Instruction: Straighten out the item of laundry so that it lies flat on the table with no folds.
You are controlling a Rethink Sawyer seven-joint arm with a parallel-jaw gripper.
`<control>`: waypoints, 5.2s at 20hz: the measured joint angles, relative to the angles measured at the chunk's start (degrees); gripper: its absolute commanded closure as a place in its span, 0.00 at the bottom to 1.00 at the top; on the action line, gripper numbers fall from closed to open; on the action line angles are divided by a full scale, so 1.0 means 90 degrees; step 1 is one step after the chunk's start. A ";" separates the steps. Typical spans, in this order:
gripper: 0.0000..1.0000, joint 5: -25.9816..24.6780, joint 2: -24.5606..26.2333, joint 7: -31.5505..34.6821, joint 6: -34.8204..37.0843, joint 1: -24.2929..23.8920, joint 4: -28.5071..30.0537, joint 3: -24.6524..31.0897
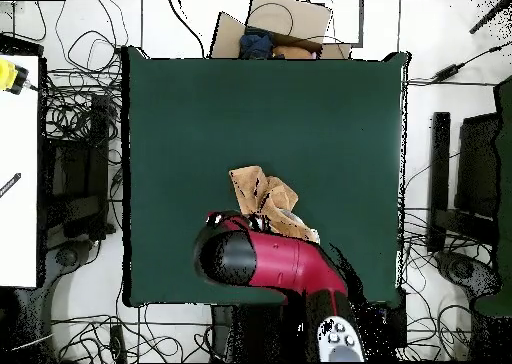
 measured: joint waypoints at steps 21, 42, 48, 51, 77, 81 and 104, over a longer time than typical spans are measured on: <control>0.00 -0.0885 0.2400 0.0000 -0.0003 -0.0850 -0.2507 0.1255; 0.00 -0.1251 0.2680 0.0000 -0.0003 -0.0814 -0.2812 0.1585; 0.00 -0.1253 0.2576 0.0000 -0.0001 -0.0560 -0.2766 0.1445; 0.00 -0.1253 0.2569 0.0000 -0.0001 -0.0388 -0.2766 0.1377; 0.00 -0.1511 0.3210 0.0000 0.0009 -0.0529 -0.2880 0.1081; 0.00 -0.1511 0.3212 0.0000 0.0097 -0.0528 -0.2910 0.1082; 0.00 -0.1511 0.2031 0.0000 0.0916 -0.0363 -0.2309 0.1077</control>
